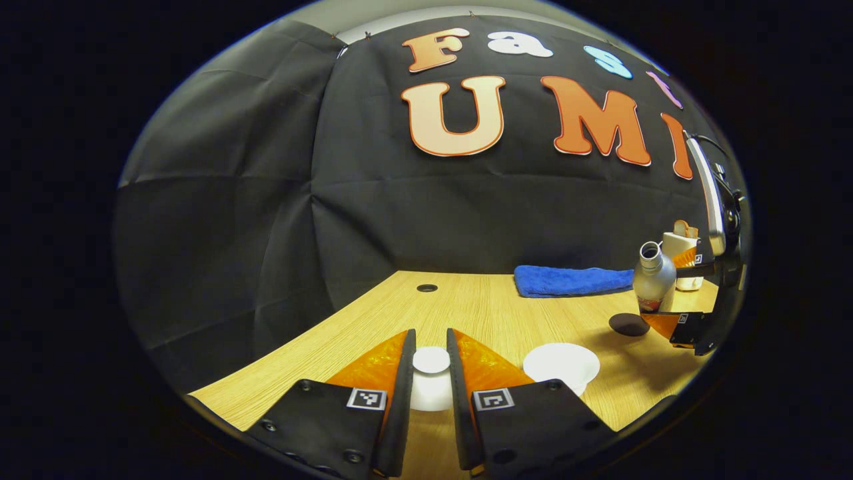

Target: Open the teacup lid with one hand, grasp the water bottle and pour water into the teacup with the other hand; after pouring, place the water bottle on the coaster and then close the teacup lid.

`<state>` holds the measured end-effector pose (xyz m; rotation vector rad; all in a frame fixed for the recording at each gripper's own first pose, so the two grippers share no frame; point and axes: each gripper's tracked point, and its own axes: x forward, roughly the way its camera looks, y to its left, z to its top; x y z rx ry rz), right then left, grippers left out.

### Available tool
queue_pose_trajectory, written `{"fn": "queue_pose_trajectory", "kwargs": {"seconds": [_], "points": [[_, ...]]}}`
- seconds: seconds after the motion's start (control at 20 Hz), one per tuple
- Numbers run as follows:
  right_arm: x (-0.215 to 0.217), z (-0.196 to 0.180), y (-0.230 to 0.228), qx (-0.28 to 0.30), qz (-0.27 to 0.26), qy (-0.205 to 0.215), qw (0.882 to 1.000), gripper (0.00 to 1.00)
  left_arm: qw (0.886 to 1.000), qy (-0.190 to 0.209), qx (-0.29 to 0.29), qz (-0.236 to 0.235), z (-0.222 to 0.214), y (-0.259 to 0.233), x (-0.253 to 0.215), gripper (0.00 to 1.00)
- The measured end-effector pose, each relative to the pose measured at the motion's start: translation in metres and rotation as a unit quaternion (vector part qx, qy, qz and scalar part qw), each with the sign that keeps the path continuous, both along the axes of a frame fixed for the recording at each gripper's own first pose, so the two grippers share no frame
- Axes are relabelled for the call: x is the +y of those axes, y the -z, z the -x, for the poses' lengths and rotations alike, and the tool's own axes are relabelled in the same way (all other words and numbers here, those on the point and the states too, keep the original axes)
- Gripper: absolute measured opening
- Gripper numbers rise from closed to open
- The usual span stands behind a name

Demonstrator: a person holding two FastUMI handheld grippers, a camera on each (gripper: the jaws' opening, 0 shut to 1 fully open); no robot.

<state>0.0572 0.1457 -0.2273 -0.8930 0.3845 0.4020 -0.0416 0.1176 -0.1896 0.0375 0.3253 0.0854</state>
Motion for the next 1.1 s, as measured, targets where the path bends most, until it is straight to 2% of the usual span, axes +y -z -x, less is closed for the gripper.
{"fn": "queue_pose_trajectory", "kwargs": {"seconds": [0.1,0.4,0.65,0.7,0.8,1.1], "points": [[0.007,-0.001,-0.003,-0.011,0.022,-0.018,1.0,0.79,1.0,-0.004,-0.002,-0.005,0.002,-0.002,0.005,0.33],[0.026,0.01,-0.013,-0.051,0.082,-0.073,0.993,0.78,1.0,-0.01,-0.005,-0.004,0.006,-0.002,0.014,0.34],[0.034,0.013,-0.014,-0.071,0.11,-0.098,0.986,0.78,1.0,-0.013,-0.01,-0.006,0.01,-0.007,0.022,0.34],[0.035,0.013,-0.015,-0.077,0.116,-0.103,0.985,0.79,1.0,-0.015,-0.012,-0.007,0.01,-0.009,0.023,0.3],[0.037,0.018,-0.015,-0.092,0.131,-0.112,0.981,0.78,1.0,-0.016,-0.014,-0.008,0.013,-0.011,0.025,0.33],[0.042,0.024,-0.016,-0.132,0.178,-0.135,0.966,0.78,1.0,-0.019,-0.016,-0.009,0.013,-0.013,0.03,0.34]]}}
